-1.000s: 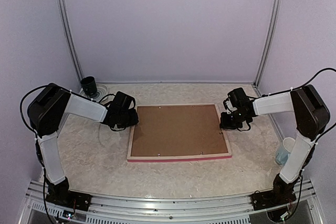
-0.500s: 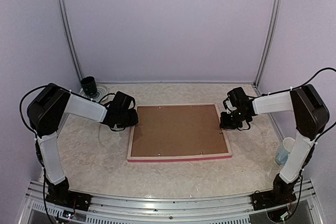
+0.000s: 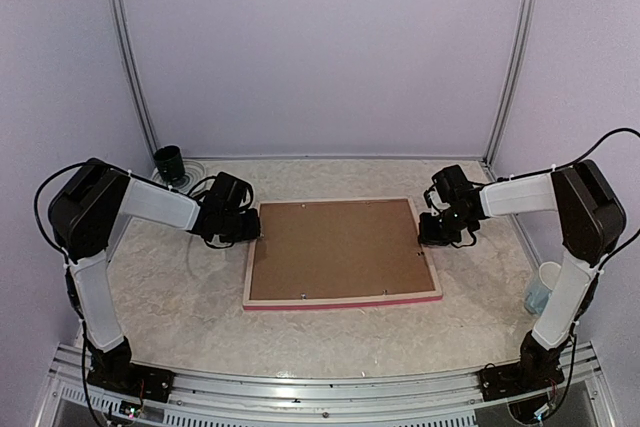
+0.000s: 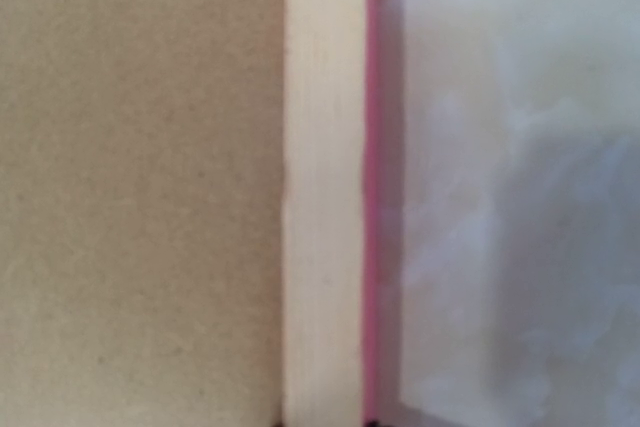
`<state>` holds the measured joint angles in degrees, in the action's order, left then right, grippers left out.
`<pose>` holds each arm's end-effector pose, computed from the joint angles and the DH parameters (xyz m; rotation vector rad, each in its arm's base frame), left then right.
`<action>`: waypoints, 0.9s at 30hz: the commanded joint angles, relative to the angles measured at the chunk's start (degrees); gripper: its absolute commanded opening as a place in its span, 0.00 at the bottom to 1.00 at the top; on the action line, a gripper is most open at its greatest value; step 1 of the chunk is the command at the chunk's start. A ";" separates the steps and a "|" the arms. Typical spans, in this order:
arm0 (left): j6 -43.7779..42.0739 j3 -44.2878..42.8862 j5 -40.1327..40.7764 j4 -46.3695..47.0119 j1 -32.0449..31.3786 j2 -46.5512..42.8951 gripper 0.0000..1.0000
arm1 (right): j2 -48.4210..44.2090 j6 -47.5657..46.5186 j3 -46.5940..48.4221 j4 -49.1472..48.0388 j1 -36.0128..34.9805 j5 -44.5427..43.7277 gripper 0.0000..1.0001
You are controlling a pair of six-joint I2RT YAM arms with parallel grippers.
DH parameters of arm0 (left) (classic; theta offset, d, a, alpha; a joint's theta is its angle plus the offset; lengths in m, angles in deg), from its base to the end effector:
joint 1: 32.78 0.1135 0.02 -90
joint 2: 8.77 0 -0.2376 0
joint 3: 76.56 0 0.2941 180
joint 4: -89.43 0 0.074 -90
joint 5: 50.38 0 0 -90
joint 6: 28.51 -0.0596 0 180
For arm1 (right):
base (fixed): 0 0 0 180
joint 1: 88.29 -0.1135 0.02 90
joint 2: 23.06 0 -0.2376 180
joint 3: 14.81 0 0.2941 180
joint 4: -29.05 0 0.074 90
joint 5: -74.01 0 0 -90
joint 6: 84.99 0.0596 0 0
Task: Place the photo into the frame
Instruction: Press the fastener onto the backboard.
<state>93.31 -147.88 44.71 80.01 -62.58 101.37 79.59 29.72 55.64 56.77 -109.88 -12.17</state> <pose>0.3669 -0.2040 0.0527 -0.0845 2.4437 -0.3843 0.3591 0.1464 0.0731 0.0486 2.6610 0.3627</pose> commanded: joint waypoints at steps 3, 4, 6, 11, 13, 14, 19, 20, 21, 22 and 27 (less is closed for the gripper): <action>-6.20 -2.14 -7.70 -5.81 -0.61 -0.17 0.16 | 1.83 -0.54 0.83 -0.04 -0.65 2.90 0.02; -6.68 -2.23 -7.76 -6.12 -0.61 -0.12 0.16 | 1.75 -0.55 0.84 -0.04 -0.63 2.92 0.02; -7.52 -2.68 -7.73 -6.97 -0.44 -0.10 0.16 | 1.75 -0.55 0.90 -0.03 -0.65 2.89 0.02; -9.95 -4.21 -9.14 -9.29 -0.13 0.15 0.15 | 1.93 -0.56 0.75 -0.06 -0.65 2.91 0.02; -10.76 -4.72 -9.86 -10.22 0.12 0.15 0.13 | 1.96 -0.54 0.81 -0.21 -0.65 2.91 0.02; -11.20 -5.04 -10.54 -10.53 0.30 0.11 0.13 | 2.09 -0.59 0.78 -0.27 -0.65 2.91 0.02; -13.92 -7.60 -11.31 -13.83 0.70 0.04 0.12 | 2.50 -0.68 1.03 -0.30 -0.65 3.05 0.02; -14.35 -8.01 -11.98 -14.23 0.79 0.26 0.12 | 2.55 -0.71 1.02 -0.38 -0.65 3.00 0.02; -14.62 -8.30 -12.55 -14.58 0.80 0.40 0.12 | 2.55 -0.71 1.00 -0.39 -0.65 3.04 0.02; -14.81 -8.53 -13.06 -14.74 0.80 0.62 0.12 | 2.55 -0.79 1.01 -0.37 -0.65 3.02 0.02; -16.80 -10.70 -14.42 -17.60 0.79 1.83 0.12 | 2.87 -0.76 1.03 -0.56 -0.65 3.21 0.02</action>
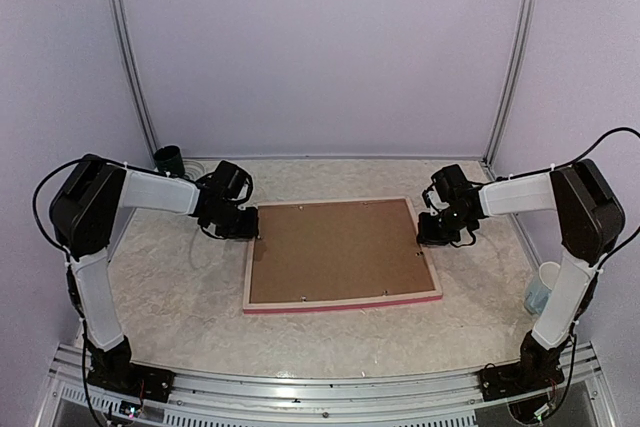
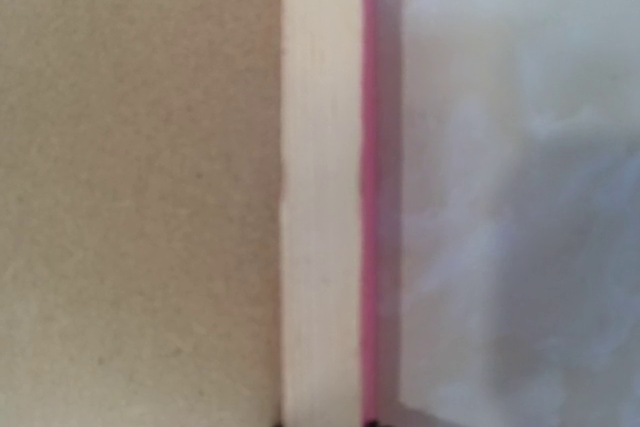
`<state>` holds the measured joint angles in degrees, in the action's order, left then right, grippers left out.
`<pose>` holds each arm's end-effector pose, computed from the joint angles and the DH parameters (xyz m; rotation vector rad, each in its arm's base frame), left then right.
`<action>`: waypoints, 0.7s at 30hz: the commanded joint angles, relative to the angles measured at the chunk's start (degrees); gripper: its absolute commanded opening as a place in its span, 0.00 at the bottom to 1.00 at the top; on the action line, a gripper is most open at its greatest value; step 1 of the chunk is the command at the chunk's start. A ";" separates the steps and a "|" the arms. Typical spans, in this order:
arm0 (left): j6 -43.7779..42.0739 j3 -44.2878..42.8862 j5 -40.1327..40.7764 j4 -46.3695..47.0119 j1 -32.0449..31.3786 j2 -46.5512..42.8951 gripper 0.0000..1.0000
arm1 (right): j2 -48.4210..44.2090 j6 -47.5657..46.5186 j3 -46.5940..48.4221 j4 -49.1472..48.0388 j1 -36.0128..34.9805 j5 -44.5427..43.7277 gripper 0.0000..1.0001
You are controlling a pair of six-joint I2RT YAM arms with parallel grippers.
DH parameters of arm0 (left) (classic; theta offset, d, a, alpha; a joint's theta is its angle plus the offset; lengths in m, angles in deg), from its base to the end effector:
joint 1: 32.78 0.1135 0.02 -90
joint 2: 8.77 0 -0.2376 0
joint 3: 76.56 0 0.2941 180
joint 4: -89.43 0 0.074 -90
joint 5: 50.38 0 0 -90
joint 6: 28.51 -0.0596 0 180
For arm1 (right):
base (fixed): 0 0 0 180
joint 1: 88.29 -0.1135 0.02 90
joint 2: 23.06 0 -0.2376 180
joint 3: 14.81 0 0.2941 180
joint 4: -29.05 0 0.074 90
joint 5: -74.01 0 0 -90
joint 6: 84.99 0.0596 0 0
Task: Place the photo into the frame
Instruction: Press the fastener onto the backboard.
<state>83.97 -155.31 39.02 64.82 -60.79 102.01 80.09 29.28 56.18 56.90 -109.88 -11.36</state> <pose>0.3768 -0.2011 0.0681 0.1294 2.5948 -0.3443 0.3606 0.1479 0.0728 0.0335 2.6652 0.3774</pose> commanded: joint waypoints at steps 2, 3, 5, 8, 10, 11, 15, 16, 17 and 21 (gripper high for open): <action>-8.42 -4.46 -8.39 -3.82 -0.91 1.44 0.12 | 2.51 -0.37 0.63 -0.69 -0.65 2.36 0.02; -8.76 -4.96 -8.43 -4.48 -0.76 1.52 0.12 | 2.56 -0.45 0.71 -0.58 -0.65 2.36 0.02; -9.44 -5.64 -9.11 -5.31 -0.56 1.55 0.13 | 2.52 -0.46 0.80 -0.55 -0.65 2.40 0.02; -9.99 -6.51 -9.65 -6.52 -0.55 1.71 0.16 | 2.49 -0.50 0.90 -0.56 -0.65 2.25 0.02; -10.06 -6.45 -10.18 -6.67 -0.63 1.95 0.18 | 2.44 -0.47 0.92 -0.49 -0.65 2.32 0.02; -10.05 -6.38 -10.28 -6.71 -0.71 2.02 0.19 | 2.48 -0.48 0.90 -0.54 -0.65 2.38 0.02; -10.39 -5.88 -10.64 -6.56 -1.16 1.87 0.23 | 2.38 -0.47 0.85 -0.48 -0.65 2.34 0.02; -10.43 -5.91 -10.34 -6.66 -1.17 1.96 0.23 | 2.33 -0.47 0.81 -0.49 -0.65 2.40 0.02; -10.46 -5.96 -10.27 -6.67 -1.17 1.90 0.24 | 2.26 -0.51 0.81 -0.56 -0.65 2.45 0.02; -10.81 -6.14 -10.02 -6.88 -1.17 1.70 0.26 | 2.10 -0.38 0.81 -0.52 -0.65 2.52 0.02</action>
<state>75.82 -159.86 35.83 57.56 -60.09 103.60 80.25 28.87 56.40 56.83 -109.88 -11.76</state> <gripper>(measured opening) 0.257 0.125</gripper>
